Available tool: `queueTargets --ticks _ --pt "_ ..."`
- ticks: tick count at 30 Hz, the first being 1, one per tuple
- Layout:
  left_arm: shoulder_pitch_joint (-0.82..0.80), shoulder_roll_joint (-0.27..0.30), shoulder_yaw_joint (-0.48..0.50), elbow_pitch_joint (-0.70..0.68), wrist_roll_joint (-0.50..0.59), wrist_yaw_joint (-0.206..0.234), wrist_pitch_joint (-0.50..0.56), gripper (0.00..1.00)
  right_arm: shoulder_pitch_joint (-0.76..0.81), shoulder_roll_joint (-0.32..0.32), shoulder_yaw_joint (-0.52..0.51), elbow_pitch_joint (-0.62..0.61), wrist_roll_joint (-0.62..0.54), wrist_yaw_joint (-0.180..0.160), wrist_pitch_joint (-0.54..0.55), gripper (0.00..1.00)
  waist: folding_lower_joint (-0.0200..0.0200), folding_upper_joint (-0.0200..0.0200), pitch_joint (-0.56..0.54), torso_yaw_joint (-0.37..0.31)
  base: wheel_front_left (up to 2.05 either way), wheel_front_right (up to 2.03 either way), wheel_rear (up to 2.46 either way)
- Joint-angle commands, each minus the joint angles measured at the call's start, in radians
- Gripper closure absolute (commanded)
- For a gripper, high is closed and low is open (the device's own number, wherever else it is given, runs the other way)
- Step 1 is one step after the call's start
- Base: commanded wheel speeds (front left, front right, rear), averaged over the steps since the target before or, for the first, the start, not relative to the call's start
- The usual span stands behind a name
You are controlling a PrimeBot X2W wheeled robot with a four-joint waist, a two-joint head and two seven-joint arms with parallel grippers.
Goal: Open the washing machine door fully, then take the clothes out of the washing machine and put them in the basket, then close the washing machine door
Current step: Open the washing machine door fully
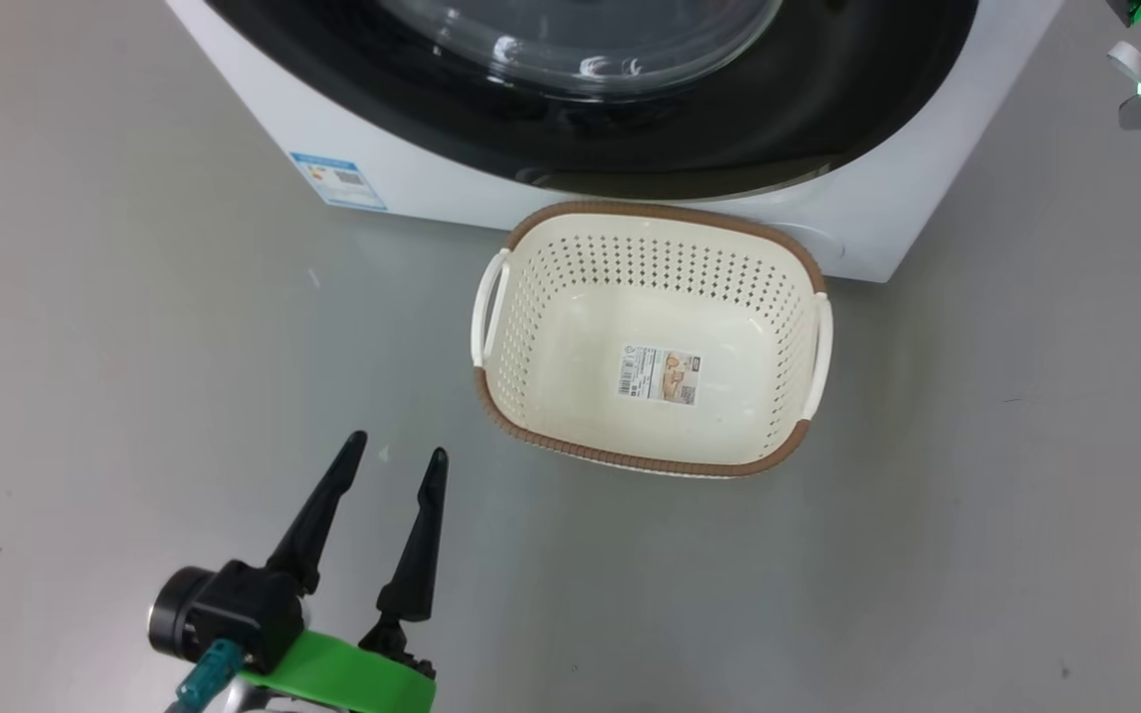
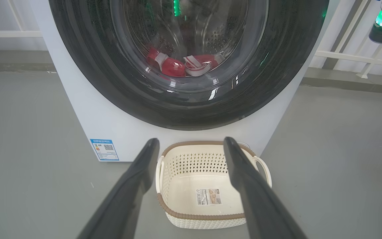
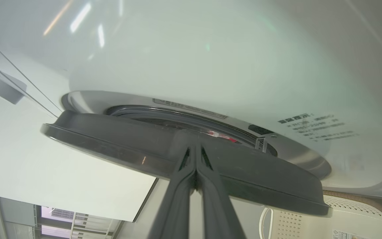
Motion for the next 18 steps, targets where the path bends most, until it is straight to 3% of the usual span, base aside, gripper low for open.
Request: queueTargets --ticks 1,18 --pt "-0.023 0.011 0.025 -0.024 -0.007 -0.005 -0.012 0.0 -0.034 0.004 0.01 -0.01 0.008 0.001 0.024 1.0 0.0 0.0 0.018 0.019 0.0 0.0 0.0" --pt "-0.052 0.011 -0.003 -0.034 -0.043 -0.006 -0.012 0.0 -0.155 0.01 0.038 0.102 0.0 0.001 0.113 1.0 0.0 0.0 0.068 0.061 0.0 0.0 0.0"
